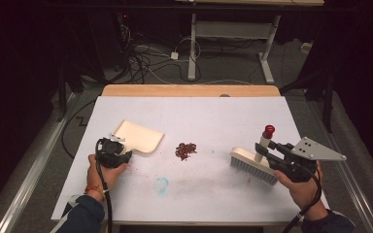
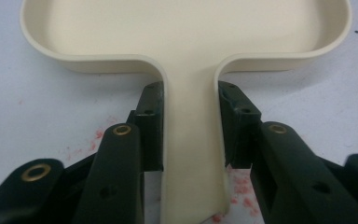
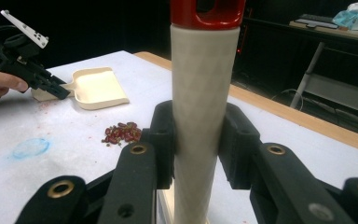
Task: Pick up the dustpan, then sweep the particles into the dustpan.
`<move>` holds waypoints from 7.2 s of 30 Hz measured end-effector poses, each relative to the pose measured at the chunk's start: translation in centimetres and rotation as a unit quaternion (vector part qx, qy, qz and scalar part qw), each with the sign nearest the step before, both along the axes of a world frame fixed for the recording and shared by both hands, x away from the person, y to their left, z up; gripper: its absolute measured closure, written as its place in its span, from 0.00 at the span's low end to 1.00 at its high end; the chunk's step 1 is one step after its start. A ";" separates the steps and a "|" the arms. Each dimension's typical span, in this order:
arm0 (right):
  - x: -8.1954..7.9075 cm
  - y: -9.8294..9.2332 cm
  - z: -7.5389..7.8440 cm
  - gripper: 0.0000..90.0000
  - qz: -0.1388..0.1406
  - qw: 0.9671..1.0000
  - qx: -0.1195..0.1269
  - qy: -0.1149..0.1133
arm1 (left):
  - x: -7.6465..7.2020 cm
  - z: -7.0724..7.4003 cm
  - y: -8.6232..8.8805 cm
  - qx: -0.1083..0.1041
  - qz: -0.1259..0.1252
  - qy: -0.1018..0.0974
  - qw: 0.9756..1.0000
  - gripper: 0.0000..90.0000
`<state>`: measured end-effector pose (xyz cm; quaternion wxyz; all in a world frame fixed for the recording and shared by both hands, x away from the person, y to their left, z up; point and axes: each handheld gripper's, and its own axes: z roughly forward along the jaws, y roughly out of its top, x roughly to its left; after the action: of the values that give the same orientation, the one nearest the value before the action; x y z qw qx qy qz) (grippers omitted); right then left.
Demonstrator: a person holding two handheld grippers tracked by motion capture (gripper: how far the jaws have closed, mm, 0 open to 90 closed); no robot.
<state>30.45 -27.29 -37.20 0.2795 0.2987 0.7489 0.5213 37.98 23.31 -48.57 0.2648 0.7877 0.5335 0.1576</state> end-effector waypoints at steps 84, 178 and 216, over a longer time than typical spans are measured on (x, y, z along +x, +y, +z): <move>2.0 1.4 0.2 0.77 -0.006 1.000 0.017 0.002 | -6.0 2.6 -3.2 0.040 -0.227 0.049 0.972 0.71; 3.3 20.7 -2.1 0.77 0.046 0.998 0.034 0.019 | -4.8 1.5 -8.9 0.043 -0.197 0.056 0.978 0.71; 6.5 14.5 -0.8 0.77 -0.039 0.998 0.042 -0.017 | -5.5 1.7 -6.9 0.034 -0.208 0.067 0.975 0.71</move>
<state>37.00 -12.75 -37.98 0.2992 0.3309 0.7090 0.5462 32.46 16.43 -46.86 0.2280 0.8988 0.3690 0.0638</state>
